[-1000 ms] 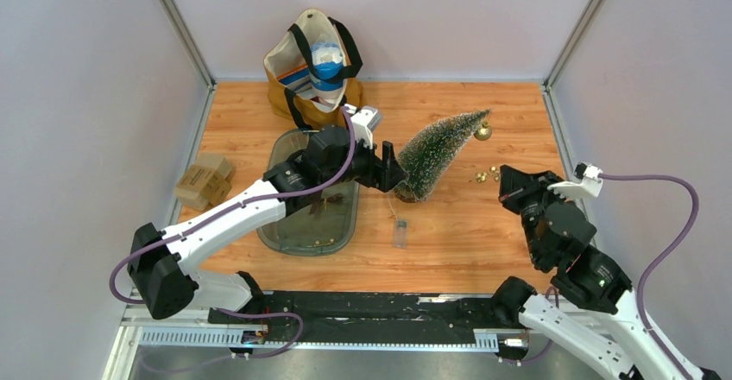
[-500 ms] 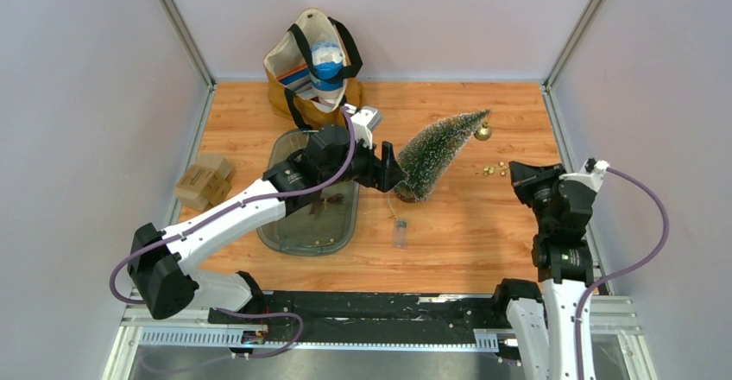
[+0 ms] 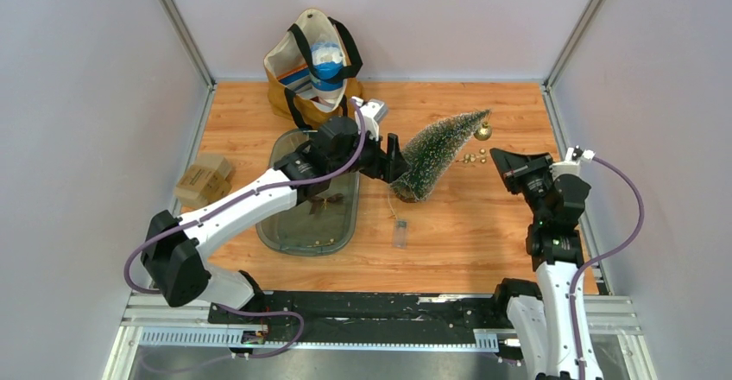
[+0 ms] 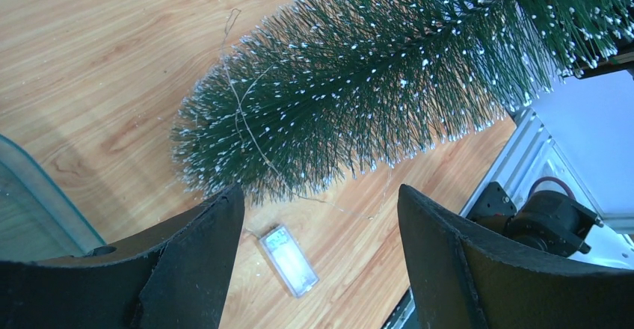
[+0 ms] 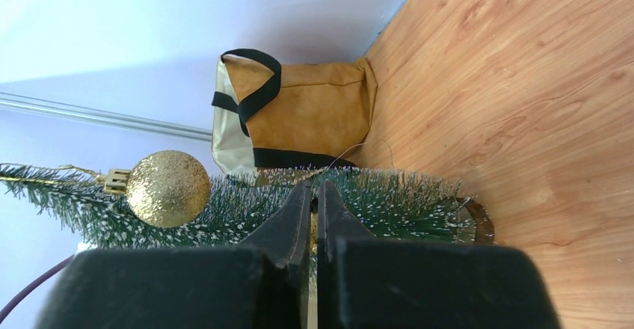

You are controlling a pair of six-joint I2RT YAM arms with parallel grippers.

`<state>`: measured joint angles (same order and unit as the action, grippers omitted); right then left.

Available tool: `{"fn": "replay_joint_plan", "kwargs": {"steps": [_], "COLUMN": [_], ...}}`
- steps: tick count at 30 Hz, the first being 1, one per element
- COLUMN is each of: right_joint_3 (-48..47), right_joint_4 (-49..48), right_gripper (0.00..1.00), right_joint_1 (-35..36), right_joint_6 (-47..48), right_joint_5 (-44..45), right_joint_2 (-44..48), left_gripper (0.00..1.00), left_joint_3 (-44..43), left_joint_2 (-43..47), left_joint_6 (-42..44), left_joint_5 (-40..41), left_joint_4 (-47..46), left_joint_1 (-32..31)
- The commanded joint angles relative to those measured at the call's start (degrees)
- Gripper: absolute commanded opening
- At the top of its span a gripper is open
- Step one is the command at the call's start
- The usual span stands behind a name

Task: Decorate the small christmas tree

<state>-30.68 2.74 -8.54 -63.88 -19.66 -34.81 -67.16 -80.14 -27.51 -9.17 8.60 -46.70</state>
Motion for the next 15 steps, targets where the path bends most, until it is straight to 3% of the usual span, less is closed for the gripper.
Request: {"fn": "replay_joint_plan", "kwargs": {"steps": [1, 15], "right_joint_3": [1.0, 1.9], "right_joint_4": [-6.5, -11.2], "right_gripper": [0.0, 0.0], "right_joint_1": [0.4, 7.3], "right_joint_6": [-2.9, -5.3], "right_joint_5": [-2.7, 1.7], "right_joint_2": [-0.9, -3.5], "left_gripper": [0.82, 0.81], "left_joint_3": [-3.2, -4.6], "left_joint_2": [-0.8, -3.3], "left_joint_6": [1.6, 1.8], "left_joint_5": [-1.3, -2.9], "left_joint_4": [-3.2, -4.4], "left_joint_1": [0.2, 0.2]}}
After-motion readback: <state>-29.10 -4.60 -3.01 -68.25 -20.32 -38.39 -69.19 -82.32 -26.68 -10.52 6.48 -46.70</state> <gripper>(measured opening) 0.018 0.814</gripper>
